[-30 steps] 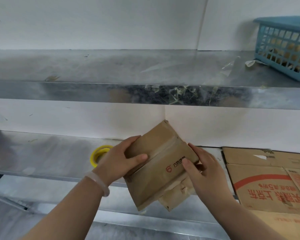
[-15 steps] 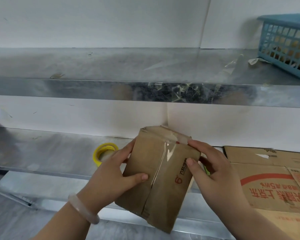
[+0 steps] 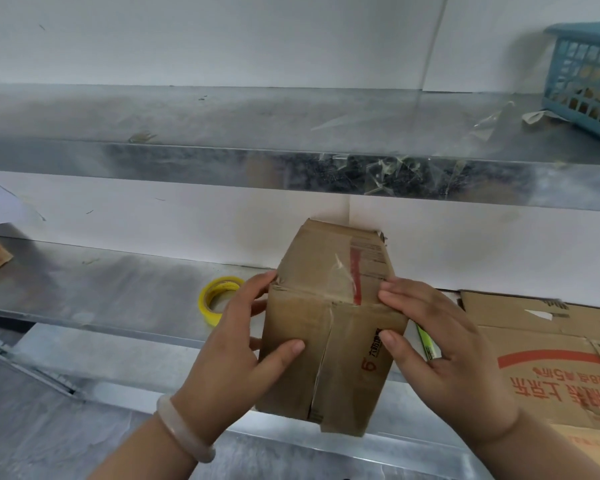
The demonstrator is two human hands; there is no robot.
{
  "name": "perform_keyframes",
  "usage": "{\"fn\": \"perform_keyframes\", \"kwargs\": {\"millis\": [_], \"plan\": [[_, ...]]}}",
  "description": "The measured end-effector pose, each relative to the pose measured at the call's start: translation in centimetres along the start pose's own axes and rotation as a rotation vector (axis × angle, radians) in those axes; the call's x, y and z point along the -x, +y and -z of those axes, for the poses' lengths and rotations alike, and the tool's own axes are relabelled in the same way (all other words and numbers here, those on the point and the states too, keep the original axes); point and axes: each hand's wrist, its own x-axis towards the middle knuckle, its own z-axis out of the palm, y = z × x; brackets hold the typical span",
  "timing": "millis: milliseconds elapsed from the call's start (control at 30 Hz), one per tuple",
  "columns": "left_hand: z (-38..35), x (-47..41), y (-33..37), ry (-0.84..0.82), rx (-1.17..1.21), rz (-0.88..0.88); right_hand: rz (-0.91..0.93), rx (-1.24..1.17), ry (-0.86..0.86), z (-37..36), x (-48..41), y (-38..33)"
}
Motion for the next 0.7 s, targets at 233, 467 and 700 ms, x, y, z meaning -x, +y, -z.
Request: {"fn": "perform_keyframes", "kwargs": {"millis": [233,467,700], "plan": [[-0.1,1.5,-0.6,0.072,0.012,-0.029,0.082,0.009,-0.014,0.1,0.5,-0.7],[-1.2,2.0,-1.7,0.189,0.07,-0.105,0.022,0.007,-0.023,-1.0,1.1,-0.2],[-2.1,1.9,-4.4,0.17,0.061,-0.073,0.076,0.04,-0.102,-2.5,2.1,2.0]]}}
